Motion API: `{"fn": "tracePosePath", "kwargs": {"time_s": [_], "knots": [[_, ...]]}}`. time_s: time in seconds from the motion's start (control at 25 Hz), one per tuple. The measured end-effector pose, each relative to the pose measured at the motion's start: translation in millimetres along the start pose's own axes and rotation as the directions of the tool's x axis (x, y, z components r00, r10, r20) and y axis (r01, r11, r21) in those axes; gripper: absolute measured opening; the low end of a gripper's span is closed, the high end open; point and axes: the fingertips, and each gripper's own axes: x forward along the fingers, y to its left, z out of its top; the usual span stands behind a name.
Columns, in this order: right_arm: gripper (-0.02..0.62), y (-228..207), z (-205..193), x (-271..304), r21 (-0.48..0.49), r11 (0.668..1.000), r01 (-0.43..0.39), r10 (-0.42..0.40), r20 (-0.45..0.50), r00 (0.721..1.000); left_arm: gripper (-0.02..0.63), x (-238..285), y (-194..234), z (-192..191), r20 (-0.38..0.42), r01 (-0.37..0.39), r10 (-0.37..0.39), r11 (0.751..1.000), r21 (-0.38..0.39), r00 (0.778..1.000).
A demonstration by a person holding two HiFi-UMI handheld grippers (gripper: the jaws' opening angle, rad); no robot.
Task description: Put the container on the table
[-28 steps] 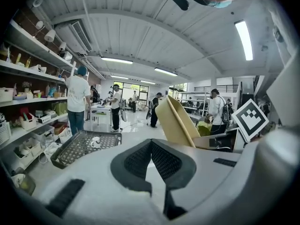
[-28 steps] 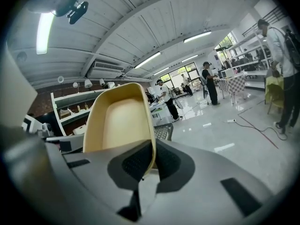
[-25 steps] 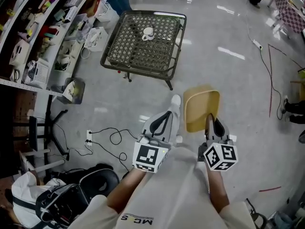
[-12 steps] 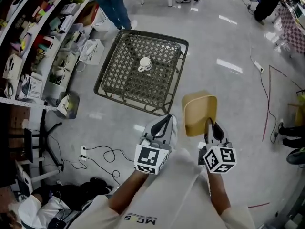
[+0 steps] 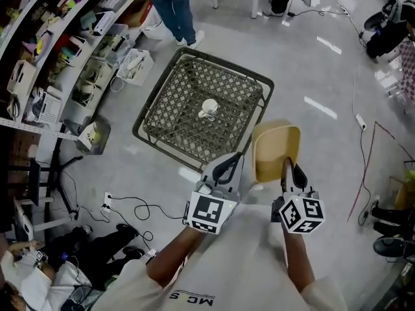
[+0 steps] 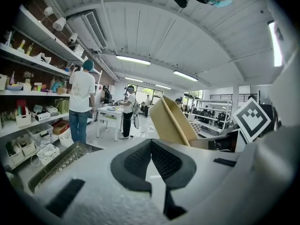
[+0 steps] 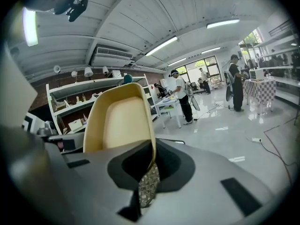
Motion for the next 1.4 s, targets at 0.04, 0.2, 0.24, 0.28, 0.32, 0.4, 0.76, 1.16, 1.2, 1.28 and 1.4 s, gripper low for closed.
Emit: {"fn": "tracePosePath", "kwargs": {"time_s": [0.04, 0.2, 0.24, 0.28, 0.32, 0.4, 0.76, 1.16, 1.2, 1.28, 1.4], "knots": [[0.023, -1.2, 3.1, 7.6, -0.002, 1.0, -0.009, 0.009, -0.004, 1.0, 0.023, 5.3, 2.7, -1.2, -0.011, -0.002, 0.002, 1.0, -0.009, 1.0], [0.023, -14.2, 3.3, 28.0, 0.005, 1.0, -0.03, 0.03, -0.04, 0.999, 0.023, 19.0, 9.3, -3.6, -0.014, -0.044, 0.044, 0.999, -0.025, 0.999], [0.022, -18.6, 2.5, 31.5, 0.01, 0.999, -0.032, 0.032, -0.047, 0.998, 0.023, 21.2, 11.2, -2.2, -0.011, -0.059, 0.058, 0.998, -0.025, 0.998], [0.022, -22.2, 1.5, 35.1, 0.014, 0.999, -0.034, 0.035, -0.053, 0.998, 0.023, 23.3, 13.2, 0.2, -0.008, -0.071, 0.071, 0.997, -0.025, 0.997], [0.023, -24.3, 0.2, 38.4, 0.015, 0.999, -0.039, 0.04, -0.061, 0.997, 0.023, 24.7, 15.4, 2.1, -0.006, -0.084, 0.083, 0.996, -0.028, 0.996], [0.022, -23.8, -3.2, 44.2, 0.006, 0.998, -0.056, 0.056, -0.081, 0.995, 0.023, 24.7, 19.9, 1.2, -0.007, -0.108, 0.107, 0.993, -0.041, 0.994], [0.023, -17.1, -15.7, 64.5, -0.016, 0.995, -0.094, 0.09, -0.156, 0.984, 0.023, 17.9, 24.7, -5.4, -0.022, -0.16, 0.159, 0.986, -0.043, 0.987], [0.023, -22.2, -44.6, 110.7, -0.028, 0.998, -0.064, 0.056, -0.234, 0.971, 0.023, 16.3, 28.9, -24.2, -0.042, -0.183, 0.181, 0.981, -0.067, 0.983], [0.023, -24.1, -46.1, 117.9, -0.026, 0.998, -0.057, 0.049, -0.239, 0.97, 0.023, 19.3, 29.8, -25.6, -0.047, -0.183, 0.18, 0.981, -0.064, 0.983], [0.023, -27.6, -51.4, 131.6, -0.028, 0.999, -0.044, 0.036, -0.251, 0.967, 0.023, 24.6, 32.0, -26.8, -0.055, -0.184, 0.181, 0.981, -0.057, 0.982], [0.023, -32.0, -68.3, 145.8, -0.039, 0.998, -0.038, 0.025, -0.284, 0.959, 0.023, 25.4, 33.1, -27.1, -0.049, -0.193, 0.19, 0.979, -0.062, 0.981]]}}
